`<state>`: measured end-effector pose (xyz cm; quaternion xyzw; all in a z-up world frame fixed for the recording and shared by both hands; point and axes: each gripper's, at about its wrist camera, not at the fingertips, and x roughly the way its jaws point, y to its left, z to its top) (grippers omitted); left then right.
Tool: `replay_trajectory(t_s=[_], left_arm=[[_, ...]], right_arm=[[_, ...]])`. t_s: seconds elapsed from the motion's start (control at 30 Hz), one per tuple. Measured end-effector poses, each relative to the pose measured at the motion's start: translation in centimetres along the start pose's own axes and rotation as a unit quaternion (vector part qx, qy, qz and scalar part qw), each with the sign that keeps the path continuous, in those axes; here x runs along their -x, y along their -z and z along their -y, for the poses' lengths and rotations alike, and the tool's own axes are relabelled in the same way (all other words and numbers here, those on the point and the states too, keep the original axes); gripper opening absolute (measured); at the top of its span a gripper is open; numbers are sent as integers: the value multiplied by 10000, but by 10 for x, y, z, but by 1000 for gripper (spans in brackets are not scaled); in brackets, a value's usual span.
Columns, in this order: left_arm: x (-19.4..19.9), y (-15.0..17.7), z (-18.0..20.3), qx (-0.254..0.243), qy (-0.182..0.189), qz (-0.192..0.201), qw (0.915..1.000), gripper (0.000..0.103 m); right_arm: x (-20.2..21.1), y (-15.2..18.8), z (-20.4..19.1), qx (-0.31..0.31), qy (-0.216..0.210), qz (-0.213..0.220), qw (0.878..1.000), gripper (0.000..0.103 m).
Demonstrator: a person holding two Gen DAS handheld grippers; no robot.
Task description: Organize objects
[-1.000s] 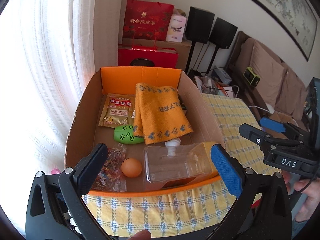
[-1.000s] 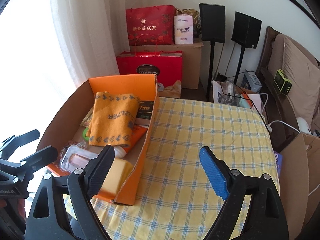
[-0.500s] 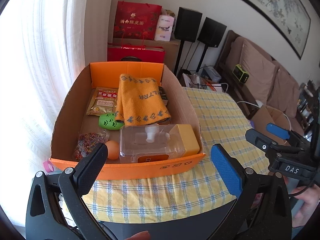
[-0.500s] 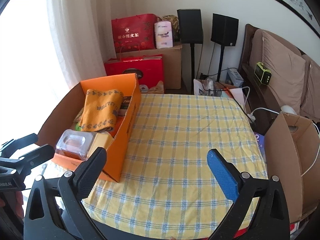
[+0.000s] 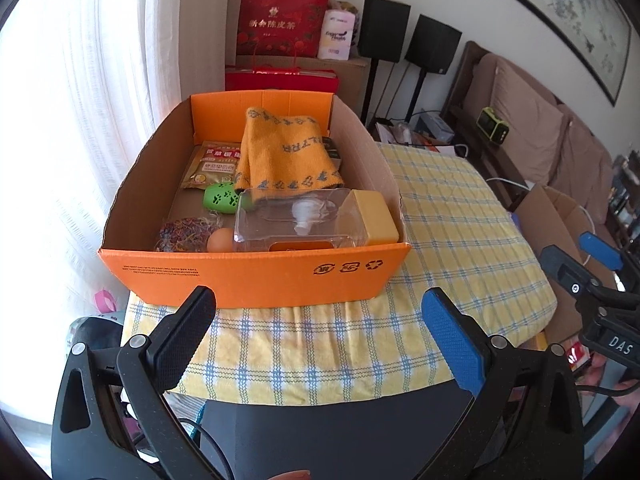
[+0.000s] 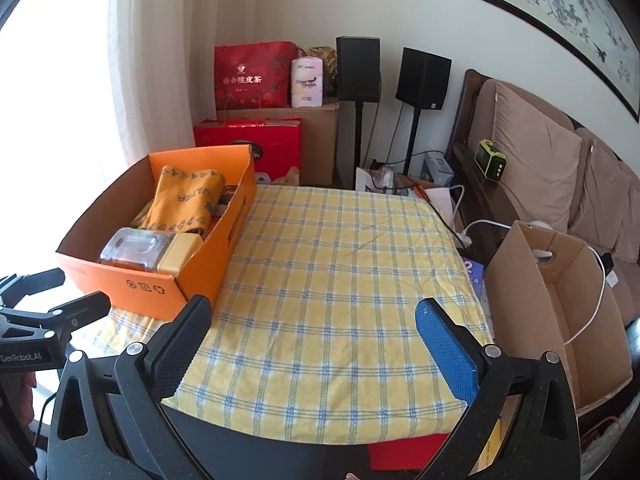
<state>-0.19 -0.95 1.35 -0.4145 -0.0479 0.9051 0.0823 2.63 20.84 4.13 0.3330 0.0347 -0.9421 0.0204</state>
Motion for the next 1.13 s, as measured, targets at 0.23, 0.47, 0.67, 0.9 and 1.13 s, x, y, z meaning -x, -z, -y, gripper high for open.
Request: replay_trajectory(t_s=[0.23, 0.47, 0.67, 0.9, 1.13], left_arm=[[14, 4, 5, -61, -283, 265, 9992, 103], [14, 4, 8, -157, -324, 282, 9990, 103], [14, 2, 16, -331, -431, 314, 9980, 103], [16, -2, 15, -300, -481, 356, 9978, 103], [15, -3, 12, -263, -525, 396, 9975, 103]], right_arm=[[11, 11, 1, -103, 27, 73, 9999, 103], [10, 18, 2, -205, -33, -2, 9998, 103], [9, 18, 2, -213, -39, 3, 9998, 103], [9, 17, 3, -270, -80, -15, 9996, 103], [8, 16, 3, -287, -92, -20, 9995, 103]])
